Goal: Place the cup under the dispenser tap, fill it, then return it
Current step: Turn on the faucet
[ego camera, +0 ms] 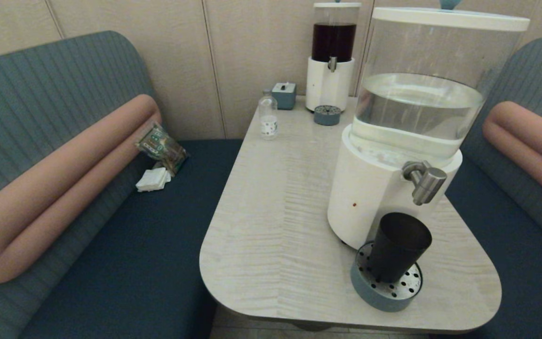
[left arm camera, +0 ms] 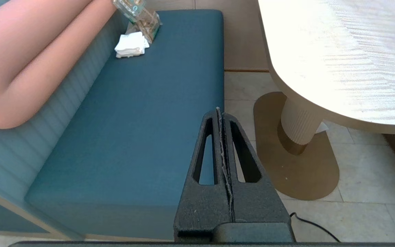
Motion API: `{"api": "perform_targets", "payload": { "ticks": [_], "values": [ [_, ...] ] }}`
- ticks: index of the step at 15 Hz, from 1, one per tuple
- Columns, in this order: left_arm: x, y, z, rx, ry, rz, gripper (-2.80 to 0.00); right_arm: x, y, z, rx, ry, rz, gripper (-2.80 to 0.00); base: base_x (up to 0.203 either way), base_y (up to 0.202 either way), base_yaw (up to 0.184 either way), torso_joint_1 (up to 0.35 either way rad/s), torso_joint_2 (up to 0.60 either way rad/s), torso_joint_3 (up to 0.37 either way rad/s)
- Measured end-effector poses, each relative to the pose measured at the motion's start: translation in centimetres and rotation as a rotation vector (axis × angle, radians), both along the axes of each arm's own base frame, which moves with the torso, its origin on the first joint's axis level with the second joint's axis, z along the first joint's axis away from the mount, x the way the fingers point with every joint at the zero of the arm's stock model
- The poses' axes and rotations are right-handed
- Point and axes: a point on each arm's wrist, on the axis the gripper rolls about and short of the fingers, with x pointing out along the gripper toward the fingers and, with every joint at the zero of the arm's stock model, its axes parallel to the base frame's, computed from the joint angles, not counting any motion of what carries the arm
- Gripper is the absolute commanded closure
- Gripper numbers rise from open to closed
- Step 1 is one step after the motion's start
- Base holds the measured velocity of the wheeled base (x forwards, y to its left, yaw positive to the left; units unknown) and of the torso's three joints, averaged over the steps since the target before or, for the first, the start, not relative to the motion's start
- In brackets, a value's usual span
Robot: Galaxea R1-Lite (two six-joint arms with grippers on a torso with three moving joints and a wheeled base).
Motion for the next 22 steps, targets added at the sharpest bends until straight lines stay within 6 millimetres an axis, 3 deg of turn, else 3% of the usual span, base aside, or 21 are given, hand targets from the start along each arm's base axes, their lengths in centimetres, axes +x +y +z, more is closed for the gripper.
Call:
{"api": "perform_targets", "payload": {
  "ticks": [10,12,16,19,22],
  "values": [
    [0.0,0.0,0.0,-0.001,0.0,-0.001,0.0,-0.3,0.0,0.4,-0.04,0.019,-0.006,0.0,0.0,0.0,0.0,0.0,0.0,0.0],
    [0.0,0.0,0.0,0.0,0.0,-0.001,0.0,-1.4,0.0,3.2,-0.027,-0.042,-0.001,0.0,0.0,0.0,0.0,0.0,0.0,0.0],
    [0.0,0.0,0.0,-0.001,0.001,-0.001,0.0,-4.3,0.0,11.9,0.027,-0.175,0.034,0.0,0.0,0.0,0.0,0.0,0.0,0.0],
    [0.0,0.0,0.0,-0.001,0.0,-0.001,0.0,-3.5,0.2,17.2,0.029,-0.174,0.091,0.0,0.0,0.0,0.0,0.0,0.0,0.0],
    [0.0,0.0,0.0,-0.002,0.0,-0.001,0.0,-1.0,0.3,22.0,-0.018,-0.148,0.11,0.0,0.0,0.0,0.0,0.0,0.0,0.0]
  ]
}}
